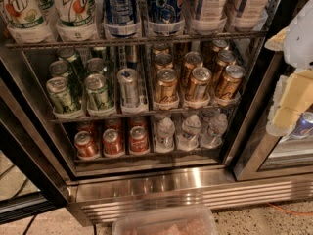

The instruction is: Pick blue plastic bottle from top shelf of fridge

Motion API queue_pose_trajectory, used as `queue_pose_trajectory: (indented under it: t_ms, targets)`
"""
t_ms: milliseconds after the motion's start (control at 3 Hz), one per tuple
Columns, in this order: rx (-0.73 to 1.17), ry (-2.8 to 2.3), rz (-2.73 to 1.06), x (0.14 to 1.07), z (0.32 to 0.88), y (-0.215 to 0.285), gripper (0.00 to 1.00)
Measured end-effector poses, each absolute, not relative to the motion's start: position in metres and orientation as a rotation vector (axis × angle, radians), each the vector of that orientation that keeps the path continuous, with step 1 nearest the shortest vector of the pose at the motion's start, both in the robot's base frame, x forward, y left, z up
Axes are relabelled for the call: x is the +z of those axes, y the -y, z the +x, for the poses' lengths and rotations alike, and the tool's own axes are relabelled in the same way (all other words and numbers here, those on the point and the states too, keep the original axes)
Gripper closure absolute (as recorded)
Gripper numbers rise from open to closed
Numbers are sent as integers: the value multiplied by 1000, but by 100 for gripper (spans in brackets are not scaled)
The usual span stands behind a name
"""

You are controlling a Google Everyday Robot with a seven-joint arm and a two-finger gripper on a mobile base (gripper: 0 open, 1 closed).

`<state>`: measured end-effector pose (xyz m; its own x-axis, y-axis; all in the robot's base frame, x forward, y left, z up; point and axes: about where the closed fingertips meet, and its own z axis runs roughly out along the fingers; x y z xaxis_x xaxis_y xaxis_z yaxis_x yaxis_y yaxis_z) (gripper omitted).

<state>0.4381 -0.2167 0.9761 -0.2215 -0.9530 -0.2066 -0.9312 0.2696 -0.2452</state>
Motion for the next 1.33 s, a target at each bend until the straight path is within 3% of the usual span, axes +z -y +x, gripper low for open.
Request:
queue_pose_trajectory:
  t_ms: [667, 1333]
  targets:
    - [-98, -2238, -1634, 978, 439, 214, 0]
    - [35, -2189, -1225, 983, 436, 205, 0]
